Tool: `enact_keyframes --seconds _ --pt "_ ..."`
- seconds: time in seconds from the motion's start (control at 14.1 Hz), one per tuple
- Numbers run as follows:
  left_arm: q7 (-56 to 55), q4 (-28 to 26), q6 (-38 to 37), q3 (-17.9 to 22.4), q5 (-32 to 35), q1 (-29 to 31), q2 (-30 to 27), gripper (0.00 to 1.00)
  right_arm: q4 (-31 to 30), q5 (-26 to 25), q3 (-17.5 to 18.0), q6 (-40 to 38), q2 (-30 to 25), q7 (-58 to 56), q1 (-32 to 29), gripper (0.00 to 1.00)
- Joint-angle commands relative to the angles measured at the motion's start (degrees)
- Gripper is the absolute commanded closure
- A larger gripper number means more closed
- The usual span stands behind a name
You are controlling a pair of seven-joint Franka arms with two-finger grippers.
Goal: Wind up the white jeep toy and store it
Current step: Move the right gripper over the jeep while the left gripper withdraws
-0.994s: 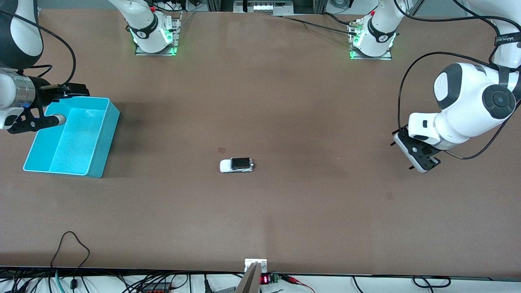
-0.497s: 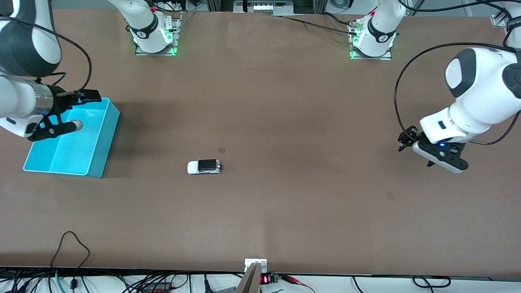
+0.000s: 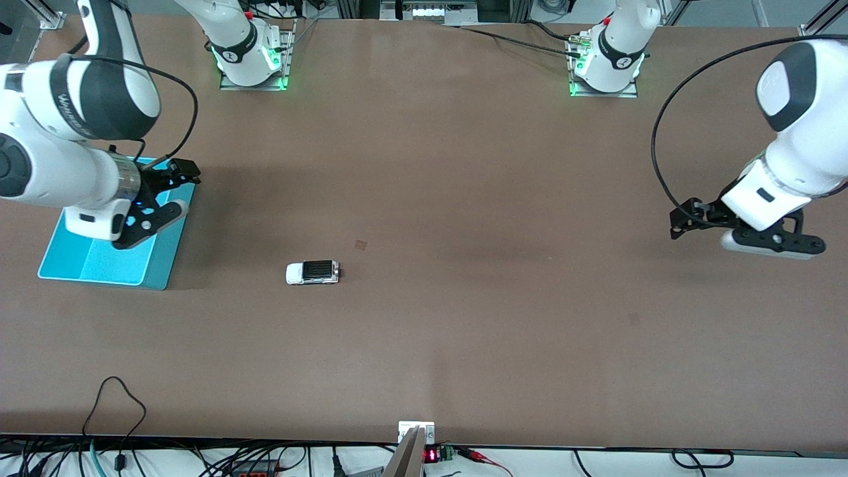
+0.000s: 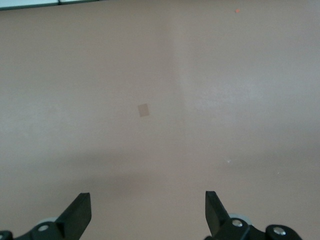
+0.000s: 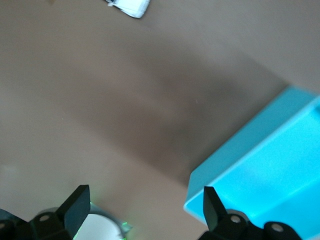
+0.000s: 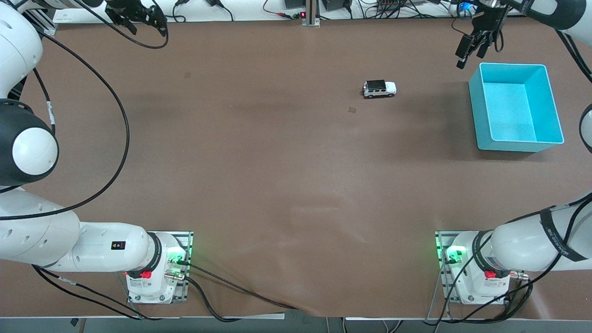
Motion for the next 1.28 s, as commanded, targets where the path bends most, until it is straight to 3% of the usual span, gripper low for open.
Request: enact_keyframes --seconds 0.0,0.07,0.28,0.43,0.78,1.21 --pt "-1.3 6.1 -10.5 1.6 -0.3 -0.4 -0.6 0.0 -4.8 0.9 -0.4 4.1 -1.8 -12.6 -0.3 0.0" --pt "-2.1 8.2 -14.3 1.7 -0.2 -0.3 -0.3 0.0 -5.9 0.8 -0.4 6.0 -1.9 -15.3 -0.2 0.0" --pt "-6.5 8.2 -14.9 1.5 -0.1 0.4 -2.4 0.0 -13.3 0.6 -0.3 16.4 -2.6 -22.3 0.1 0.0" --pt "-6.8 8.2 -14.6 1.3 -0.1 0.5 -3.2 0.0 -16.4 0.2 2.1 21.9 -2.9 -23.3 0.5 0.0" --pt "-5.9 10.2 -15.0 1.8 -0.2 1.2 -3.3 0.0 -18.2 -5.1 3.3 35.0 0.2 -23.1 7.2 0.0" --pt "-6.0 13.2 -19.4 1.1 0.0 1.4 -3.1 0.0 -17.3 -5.8 3.4 48.1 8.5 -27.7 12.5 0.0"
